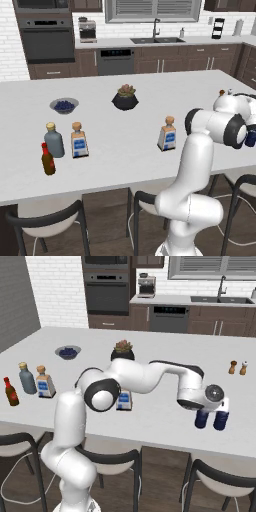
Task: Move the plastic bottles in the middle to the plastics group, and the glass bottles in the middle to the glass group.
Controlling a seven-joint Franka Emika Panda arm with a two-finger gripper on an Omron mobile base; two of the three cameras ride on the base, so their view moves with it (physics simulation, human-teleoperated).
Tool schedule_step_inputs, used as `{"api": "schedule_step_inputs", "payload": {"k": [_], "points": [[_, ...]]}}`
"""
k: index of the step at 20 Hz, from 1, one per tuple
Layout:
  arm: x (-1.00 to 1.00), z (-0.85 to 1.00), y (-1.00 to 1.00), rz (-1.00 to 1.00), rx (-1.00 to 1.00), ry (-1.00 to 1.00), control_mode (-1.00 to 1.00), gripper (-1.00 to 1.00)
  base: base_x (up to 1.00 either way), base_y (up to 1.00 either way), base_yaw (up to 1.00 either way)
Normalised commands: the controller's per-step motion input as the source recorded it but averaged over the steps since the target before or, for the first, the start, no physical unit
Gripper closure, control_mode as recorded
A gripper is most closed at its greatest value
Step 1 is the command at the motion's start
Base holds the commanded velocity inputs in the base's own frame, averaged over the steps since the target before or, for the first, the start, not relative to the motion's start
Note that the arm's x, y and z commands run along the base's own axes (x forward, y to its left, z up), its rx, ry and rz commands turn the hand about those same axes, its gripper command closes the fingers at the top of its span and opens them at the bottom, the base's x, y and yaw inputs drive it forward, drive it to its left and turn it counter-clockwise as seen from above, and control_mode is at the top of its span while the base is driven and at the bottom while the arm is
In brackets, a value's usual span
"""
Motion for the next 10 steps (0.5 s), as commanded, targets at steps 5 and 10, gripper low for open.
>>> {"api": "schedule_step_inputs", "payload": {"k": [5, 10], "points": [[0.02, 0.0, 0.0, 0.0, 0.02, -0.09, -1.0, 1.0, 0.0, 0.0, 0.0], [0.09, 0.1, 0.0, 0.0, -0.08, 0.04, -1.0, 1.0, 0.0, 0.0, 0.0]]}}
